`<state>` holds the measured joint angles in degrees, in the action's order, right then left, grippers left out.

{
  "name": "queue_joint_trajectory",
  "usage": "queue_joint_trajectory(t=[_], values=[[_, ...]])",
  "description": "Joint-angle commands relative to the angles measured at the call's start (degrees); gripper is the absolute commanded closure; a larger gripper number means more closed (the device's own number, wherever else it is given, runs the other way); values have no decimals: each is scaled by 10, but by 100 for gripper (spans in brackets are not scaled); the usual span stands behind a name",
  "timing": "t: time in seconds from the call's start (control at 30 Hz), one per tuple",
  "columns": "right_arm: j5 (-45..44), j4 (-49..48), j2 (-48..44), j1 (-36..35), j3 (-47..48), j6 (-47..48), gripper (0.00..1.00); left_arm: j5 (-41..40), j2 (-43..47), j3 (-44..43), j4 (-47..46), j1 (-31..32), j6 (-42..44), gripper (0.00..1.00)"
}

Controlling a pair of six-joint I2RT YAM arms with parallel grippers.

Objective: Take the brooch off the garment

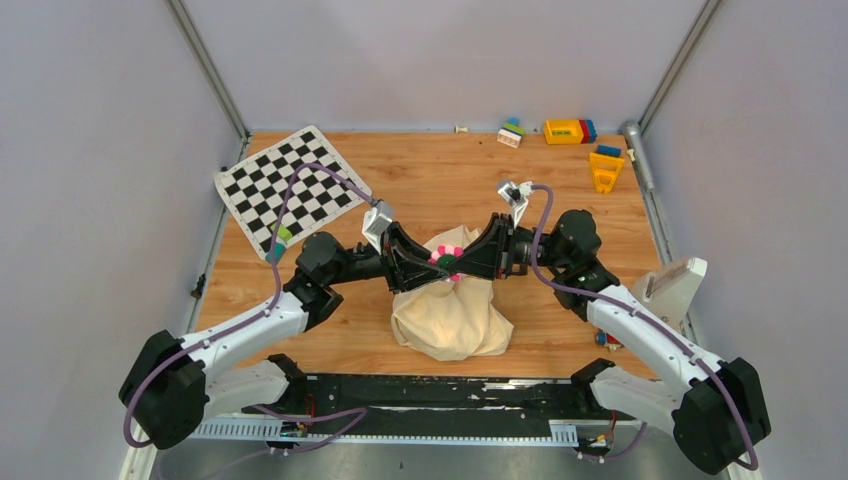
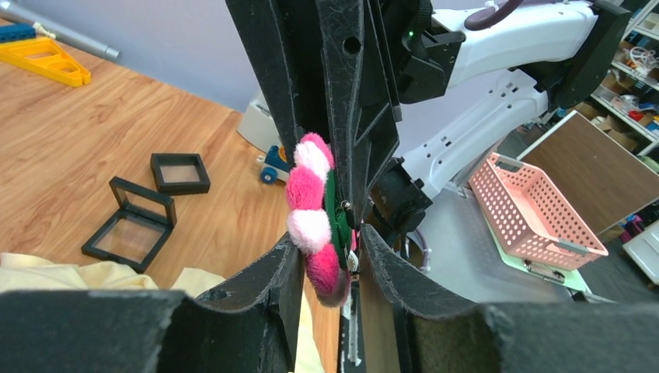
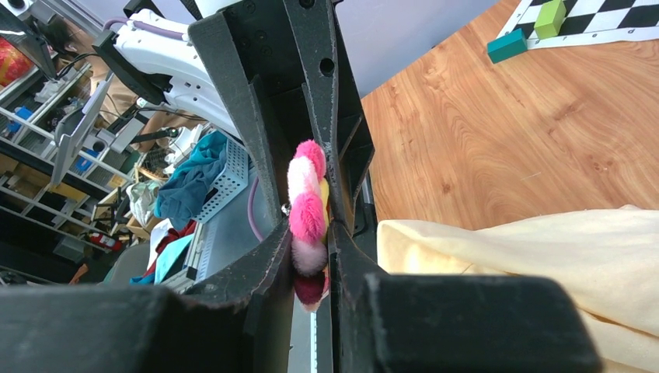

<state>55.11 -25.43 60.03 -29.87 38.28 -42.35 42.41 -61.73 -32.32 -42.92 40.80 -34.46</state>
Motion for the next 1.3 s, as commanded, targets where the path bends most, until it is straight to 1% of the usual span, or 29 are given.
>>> queue_joint_trajectory(t=[0.0,0.2,0.33,0.43,0.63,0.8,0.97,1.1,1.27], values=[[12,-27,-17,-2,7,2,100,12,-8,6,-72,1,-17,65],[16,-25,-24,-2,6,11,100,13,-9,7,-71,1,-15,70],[21,-25,-24,-3,6,19,100,13,-11,4,-68,1,-16,72],[25,-25,-22,-3,7,25,100,18,-18,1,-68,1,-20,70],[40,-22,-15,-4,17,31,100,41,-41,-8,-68,1,-33,70],[48,1,-11,-6,30,48,100,51,-54,-15,-67,2,-41,70],[50,15,-6,-11,38,57,100,56,-61,-25,-42,1,-38,70],[39,43,-2,-12,48,73,100,58,-61,-32,-16,2,-27,65],[34,41,-3,-12,49,71,100,61,-54,-30,-8,2,-20,62]])
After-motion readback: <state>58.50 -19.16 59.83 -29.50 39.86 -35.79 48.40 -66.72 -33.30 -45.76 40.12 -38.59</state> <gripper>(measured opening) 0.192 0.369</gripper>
